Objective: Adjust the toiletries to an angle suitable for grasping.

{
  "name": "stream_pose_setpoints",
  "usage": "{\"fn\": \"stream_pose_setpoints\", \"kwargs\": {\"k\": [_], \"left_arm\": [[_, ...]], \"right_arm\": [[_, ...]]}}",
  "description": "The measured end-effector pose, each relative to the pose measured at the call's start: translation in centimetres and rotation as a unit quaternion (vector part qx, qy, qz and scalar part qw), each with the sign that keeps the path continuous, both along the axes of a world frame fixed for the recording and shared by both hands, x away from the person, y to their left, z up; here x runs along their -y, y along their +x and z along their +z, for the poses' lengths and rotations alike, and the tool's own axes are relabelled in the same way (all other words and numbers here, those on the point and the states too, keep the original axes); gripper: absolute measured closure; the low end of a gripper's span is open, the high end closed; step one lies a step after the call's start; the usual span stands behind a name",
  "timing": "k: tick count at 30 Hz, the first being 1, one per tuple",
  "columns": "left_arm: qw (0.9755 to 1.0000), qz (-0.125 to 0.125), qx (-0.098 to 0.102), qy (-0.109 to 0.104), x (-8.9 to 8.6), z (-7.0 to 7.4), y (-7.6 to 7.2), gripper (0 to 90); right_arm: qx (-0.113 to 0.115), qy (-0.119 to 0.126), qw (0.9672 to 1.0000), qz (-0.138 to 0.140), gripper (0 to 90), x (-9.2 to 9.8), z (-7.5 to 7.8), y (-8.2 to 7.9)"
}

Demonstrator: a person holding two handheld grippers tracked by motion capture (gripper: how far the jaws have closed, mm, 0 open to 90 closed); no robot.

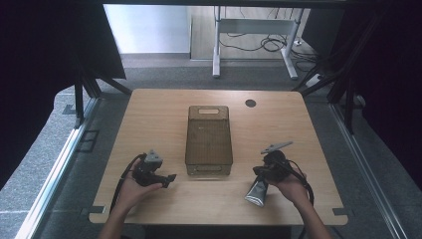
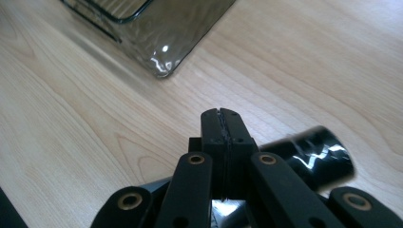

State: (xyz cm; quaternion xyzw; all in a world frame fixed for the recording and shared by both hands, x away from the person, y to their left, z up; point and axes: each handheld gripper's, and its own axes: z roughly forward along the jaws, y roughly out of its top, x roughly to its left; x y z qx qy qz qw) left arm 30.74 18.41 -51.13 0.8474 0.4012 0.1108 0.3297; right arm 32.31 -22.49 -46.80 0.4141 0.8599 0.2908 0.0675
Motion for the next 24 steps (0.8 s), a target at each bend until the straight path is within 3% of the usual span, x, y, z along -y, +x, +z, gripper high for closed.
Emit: {"fn": "stream_pose_setpoints", "kwargs": {"k": [7,15,24], "left_arm": [[1.0,-0.004,-0.002,0.002,0.2,-0.1,0.0,23.9],[1.0,-0.006,-0.005,0.005,0.4,-0.3,0.0,23.9],[0.9999,-0.01,-0.007,0.001,0.5,-0.2,-0.1,23.9]], "right_arm": [[-0.019,-0.03,0.999,0.025,89.4,-1.8,-0.3,0.1],[-0.047,-0.072,0.9944,0.061,89.5,-4.1,-2.0,0.2],[-0.059,-0.091,0.9919,0.066,89.4,-4.9,-2.4,0.0]]}}
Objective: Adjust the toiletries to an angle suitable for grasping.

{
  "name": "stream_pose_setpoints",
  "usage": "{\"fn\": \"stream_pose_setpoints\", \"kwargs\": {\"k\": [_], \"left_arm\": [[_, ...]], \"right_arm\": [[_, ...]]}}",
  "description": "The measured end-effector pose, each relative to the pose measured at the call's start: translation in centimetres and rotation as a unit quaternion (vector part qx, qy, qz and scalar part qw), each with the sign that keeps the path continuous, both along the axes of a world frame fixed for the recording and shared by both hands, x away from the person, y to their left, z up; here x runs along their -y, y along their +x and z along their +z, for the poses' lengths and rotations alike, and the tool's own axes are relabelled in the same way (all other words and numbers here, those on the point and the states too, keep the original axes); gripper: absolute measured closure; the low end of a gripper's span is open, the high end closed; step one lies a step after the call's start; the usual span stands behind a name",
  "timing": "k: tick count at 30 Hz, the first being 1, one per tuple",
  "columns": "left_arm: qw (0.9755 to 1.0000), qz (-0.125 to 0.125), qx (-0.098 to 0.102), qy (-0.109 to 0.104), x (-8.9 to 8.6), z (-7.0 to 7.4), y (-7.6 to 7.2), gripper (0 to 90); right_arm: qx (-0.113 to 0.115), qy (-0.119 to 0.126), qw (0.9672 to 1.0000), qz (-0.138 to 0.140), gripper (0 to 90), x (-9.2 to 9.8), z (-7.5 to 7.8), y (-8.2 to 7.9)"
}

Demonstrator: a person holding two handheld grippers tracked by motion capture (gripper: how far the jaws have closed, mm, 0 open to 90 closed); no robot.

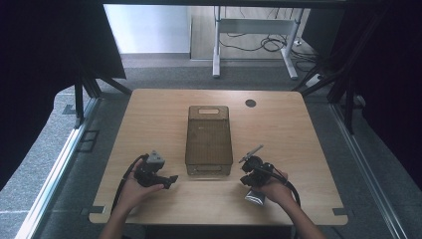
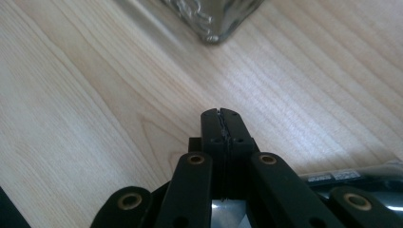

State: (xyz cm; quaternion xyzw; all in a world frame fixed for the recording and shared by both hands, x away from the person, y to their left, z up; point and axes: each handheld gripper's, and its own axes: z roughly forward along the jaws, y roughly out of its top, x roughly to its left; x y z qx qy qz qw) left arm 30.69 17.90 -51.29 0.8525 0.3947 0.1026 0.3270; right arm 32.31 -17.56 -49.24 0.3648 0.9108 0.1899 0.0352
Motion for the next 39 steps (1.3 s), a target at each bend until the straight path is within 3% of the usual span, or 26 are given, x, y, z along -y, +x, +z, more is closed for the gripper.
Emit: {"fn": "stream_pose_setpoints", "kwargs": {"k": [19,29,39], "left_arm": [[1.0,-0.006,-0.003,0.003,0.0,0.0,0.1,23.9],[1.0,0.009,0.001,-0.003,-0.6,0.2,0.2,24.0],[0.9999,0.013,0.002,-0.004,-0.7,0.2,0.2,24.0]], "right_arm": [[-0.019,-0.022,0.9996,0.005,89.6,0.6,-0.9,-0.7],[-0.024,-0.025,0.9994,0.004,89.6,0.6,-1.1,-0.6],[-0.026,-0.028,0.9993,-0.005,89.6,1.7,-0.9,-1.0]]}}
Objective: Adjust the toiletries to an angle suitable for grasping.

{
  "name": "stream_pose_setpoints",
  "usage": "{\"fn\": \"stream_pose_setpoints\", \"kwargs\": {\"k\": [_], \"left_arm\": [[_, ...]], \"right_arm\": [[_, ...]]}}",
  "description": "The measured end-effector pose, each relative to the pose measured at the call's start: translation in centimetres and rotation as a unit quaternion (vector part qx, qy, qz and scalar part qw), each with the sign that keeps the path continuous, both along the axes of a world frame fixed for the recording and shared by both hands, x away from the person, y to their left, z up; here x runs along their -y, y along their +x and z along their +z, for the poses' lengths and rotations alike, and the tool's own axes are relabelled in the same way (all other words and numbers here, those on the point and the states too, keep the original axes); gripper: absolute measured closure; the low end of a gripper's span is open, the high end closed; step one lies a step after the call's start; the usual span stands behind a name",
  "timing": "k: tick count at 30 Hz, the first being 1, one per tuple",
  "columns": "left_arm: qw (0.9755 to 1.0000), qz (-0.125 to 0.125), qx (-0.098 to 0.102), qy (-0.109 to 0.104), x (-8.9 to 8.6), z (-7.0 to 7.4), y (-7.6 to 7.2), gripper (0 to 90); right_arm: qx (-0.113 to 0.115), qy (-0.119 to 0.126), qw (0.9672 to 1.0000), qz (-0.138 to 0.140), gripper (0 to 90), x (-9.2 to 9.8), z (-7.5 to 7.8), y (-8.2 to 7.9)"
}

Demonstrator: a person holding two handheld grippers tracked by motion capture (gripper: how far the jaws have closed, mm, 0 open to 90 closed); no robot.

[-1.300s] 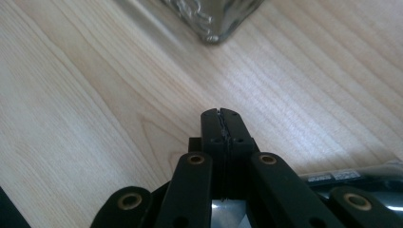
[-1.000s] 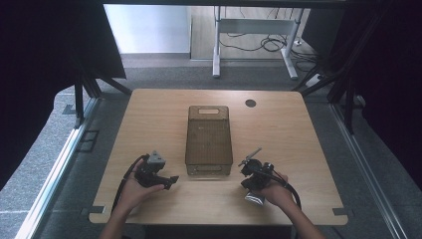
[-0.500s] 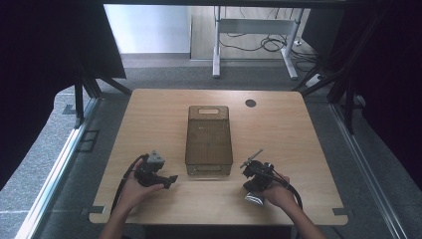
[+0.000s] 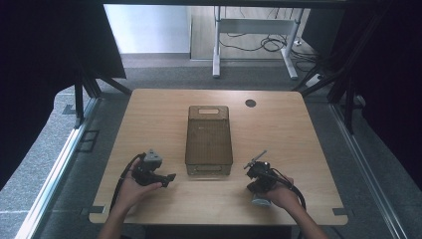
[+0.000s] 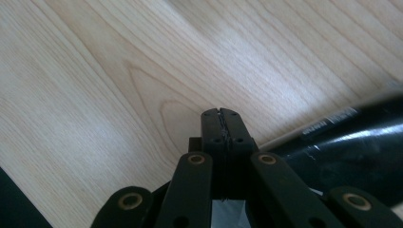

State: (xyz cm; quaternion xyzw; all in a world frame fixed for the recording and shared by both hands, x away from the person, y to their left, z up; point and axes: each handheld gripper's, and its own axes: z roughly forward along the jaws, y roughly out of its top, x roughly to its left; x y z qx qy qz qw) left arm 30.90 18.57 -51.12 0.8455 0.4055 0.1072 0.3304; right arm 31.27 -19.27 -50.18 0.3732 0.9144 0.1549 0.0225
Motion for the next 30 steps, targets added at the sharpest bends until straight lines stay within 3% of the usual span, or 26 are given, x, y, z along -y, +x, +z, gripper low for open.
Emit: {"fn": "stream_pose_setpoints", "kwargs": {"k": [22,30], "left_arm": [[0.9999,-0.01,-0.005,0.007,0.4,-0.1,-0.1,23.9],[0.9998,-0.009,-0.008,0.012,0.6,-0.4,0.0,24.0]], "right_arm": [[0.006,-0.004,0.9992,-0.038,89.7,3.3,0.2,-0.5],[0.02,0.017,0.999,-0.037,87.5,4.2,1.6,-0.7]]}}
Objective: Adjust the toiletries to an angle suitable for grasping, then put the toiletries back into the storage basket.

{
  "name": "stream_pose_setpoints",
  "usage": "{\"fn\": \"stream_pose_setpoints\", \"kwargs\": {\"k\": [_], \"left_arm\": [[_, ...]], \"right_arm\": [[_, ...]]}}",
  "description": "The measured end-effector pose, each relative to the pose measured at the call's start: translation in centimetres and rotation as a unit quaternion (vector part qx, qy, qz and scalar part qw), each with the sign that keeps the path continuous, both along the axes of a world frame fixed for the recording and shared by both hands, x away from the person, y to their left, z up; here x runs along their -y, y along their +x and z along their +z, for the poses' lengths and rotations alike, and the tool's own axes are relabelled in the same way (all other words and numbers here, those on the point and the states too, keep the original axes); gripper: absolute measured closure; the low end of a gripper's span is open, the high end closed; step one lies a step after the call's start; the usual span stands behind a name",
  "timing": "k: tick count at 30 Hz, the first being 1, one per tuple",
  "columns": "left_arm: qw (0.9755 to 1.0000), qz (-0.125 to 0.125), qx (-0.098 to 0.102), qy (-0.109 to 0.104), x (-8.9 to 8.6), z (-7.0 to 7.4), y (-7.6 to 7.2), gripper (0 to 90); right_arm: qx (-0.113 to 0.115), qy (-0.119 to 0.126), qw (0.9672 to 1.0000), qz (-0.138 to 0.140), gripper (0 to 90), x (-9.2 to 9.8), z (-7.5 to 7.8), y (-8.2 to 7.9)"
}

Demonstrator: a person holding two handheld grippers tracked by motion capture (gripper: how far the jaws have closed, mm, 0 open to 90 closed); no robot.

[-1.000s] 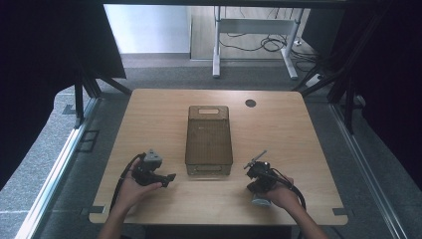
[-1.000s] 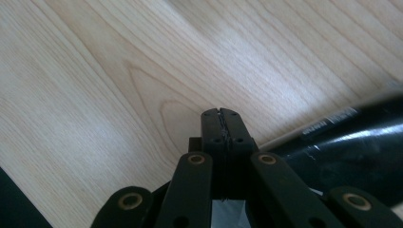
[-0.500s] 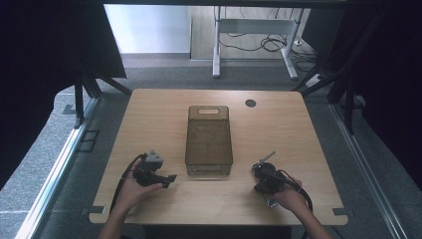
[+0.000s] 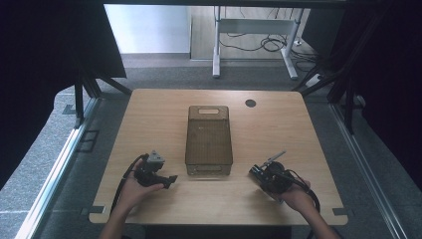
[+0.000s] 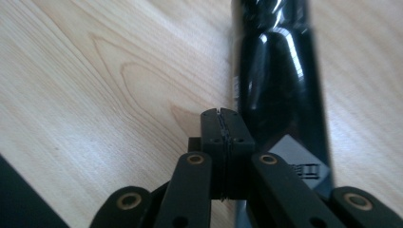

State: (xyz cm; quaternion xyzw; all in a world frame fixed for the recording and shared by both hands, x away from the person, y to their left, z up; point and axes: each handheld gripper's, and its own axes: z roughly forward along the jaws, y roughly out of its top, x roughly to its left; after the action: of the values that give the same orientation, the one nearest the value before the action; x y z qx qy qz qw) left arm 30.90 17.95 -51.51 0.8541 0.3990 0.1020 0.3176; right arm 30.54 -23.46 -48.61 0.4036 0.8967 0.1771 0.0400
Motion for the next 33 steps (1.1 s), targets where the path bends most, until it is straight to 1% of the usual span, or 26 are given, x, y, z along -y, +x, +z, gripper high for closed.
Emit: {"fn": "stream_pose_setpoints", "kwargs": {"k": [4,5,6,8,9,11,14,16,19,25,33], "left_arm": [[1.0,-0.001,0.001,0.0,0.2,0.0,-0.1,24.0],[1.0,-0.003,0.001,0.0,0.2,0.0,-0.2,24.0],[1.0,-0.003,0.001,0.0,0.3,0.0,-0.2,24.0],[1.0,-0.006,0.001,0.002,0.5,0.0,-0.2,23.9],[1.0,-0.007,0.0,0.003,0.5,0.0,-0.2,23.9],[1.0,-0.008,0.0,0.003,0.6,0.0,-0.3,24.0],[1.0,-0.006,0.002,0.0,0.6,0.1,-0.3,24.0],[1.0,-0.005,0.001,-0.003,0.5,0.1,-0.2,24.0],[1.0,-0.006,0.0,0.0,0.5,0.0,-0.1,24.0],[1.0,-0.009,0.001,0.001,0.7,0.0,-0.1,23.9],[1.0,-0.01,-0.001,0.001,0.7,-0.1,-0.1,24.0]], "right_arm": [[0.011,0.008,0.9999,-0.008,81.1,0.5,1.1,0.3],[0.016,0.008,0.9998,-0.008,76.6,0.7,1.4,0.3],[0.02,0.009,0.9997,-0.007,70.1,0.7,1.5,0.3],[0.032,0.013,0.9994,-0.006,51.4,0.9,1.9,0.5],[0.04,0.016,0.999,-0.014,46.3,1.0,2.2,0.6],[0.047,0.016,0.9986,-0.019,44.0,1.1,2.5,0.7],[0.052,0.011,0.9984,-0.018,40.3,1.0,3.0,0.8],[0.056,0.005,0.9982,-0.021,38.3,1.0,3.1,1.1],[0.058,0.003,0.9981,-0.021,37.5,1.1,3.1,1.2],[0.051,-0.007,0.9985,-0.022,34.0,1.0,2.7,1.8],[0.04,-0.013,0.9987,-0.028,31.0,1.0,1.7,2.7]]}}
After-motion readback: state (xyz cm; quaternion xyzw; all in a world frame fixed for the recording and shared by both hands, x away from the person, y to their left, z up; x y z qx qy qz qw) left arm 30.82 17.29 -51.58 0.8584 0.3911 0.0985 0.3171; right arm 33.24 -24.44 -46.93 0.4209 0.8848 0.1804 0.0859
